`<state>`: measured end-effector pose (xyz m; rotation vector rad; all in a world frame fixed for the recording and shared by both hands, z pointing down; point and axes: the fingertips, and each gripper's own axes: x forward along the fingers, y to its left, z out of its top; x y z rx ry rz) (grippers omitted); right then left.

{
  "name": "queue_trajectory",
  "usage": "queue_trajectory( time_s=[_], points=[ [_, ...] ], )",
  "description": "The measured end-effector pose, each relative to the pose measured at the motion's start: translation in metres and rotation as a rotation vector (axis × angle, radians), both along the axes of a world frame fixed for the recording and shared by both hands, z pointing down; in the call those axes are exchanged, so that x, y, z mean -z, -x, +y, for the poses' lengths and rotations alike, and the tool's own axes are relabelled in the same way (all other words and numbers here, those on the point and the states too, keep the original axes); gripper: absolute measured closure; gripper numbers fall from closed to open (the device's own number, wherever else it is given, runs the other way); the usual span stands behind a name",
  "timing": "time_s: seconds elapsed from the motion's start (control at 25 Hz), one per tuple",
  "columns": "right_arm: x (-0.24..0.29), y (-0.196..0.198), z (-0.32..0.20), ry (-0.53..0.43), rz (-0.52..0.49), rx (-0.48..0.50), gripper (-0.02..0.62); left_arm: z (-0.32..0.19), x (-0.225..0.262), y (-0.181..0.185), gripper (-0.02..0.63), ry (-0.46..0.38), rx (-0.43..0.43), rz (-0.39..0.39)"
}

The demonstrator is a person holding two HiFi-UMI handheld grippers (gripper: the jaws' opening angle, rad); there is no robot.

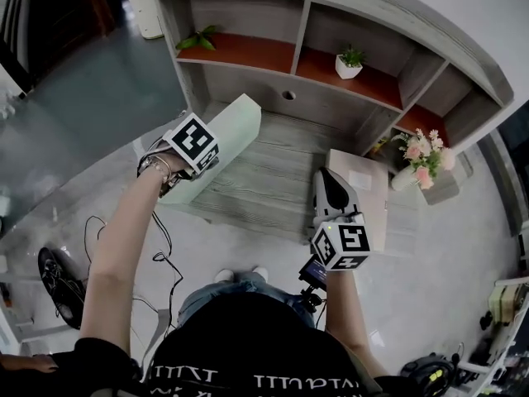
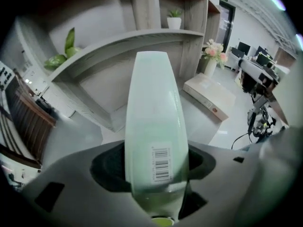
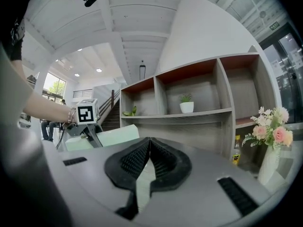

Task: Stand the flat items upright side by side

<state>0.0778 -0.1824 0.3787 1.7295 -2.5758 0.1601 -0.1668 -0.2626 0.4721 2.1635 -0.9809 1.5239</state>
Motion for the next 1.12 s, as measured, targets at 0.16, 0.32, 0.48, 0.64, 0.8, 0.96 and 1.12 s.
queue_trajectory(
  time_s=[0.16, 0.32, 0.48, 0.64, 0.8, 0.96, 1.12],
  points=[
    [-0.001, 0.010, 0.002, 0.001, 0.002, 0.016, 0.580, -0.004, 0.023, 0.011, 0.318, -0.155, 0.063, 0.119],
    [0.000, 0.021, 0.005, 0.000, 0.012, 0.032, 0.580, -0.004, 0.037, 0.021, 0.318, -0.296, 0.140, 0.248],
    [0.002, 0.023, 0.007, -0.005, 0.016, 0.023, 0.580, 0.002, 0.039, 0.033, 0.316, -0.435, 0.208, 0.387],
    [0.005, 0.015, 0.005, -0.012, 0.013, -0.008, 0.580, 0.004, 0.032, 0.043, 0.315, -0.573, 0.241, 0.494],
    [0.007, 0.007, 0.005, -0.014, 0.010, -0.030, 0.580, 0.004, 0.026, 0.051, 0.307, -0.659, 0.283, 0.529],
    [0.003, -0.001, 0.007, -0.001, 0.012, -0.046, 0.580, 0.004, 0.019, 0.053, 0.298, -0.671, 0.310, 0.511],
    [-0.002, -0.007, 0.008, 0.008, 0.008, -0.044, 0.580, 0.005, 0.009, 0.055, 0.278, -0.625, 0.340, 0.467]
  ],
)
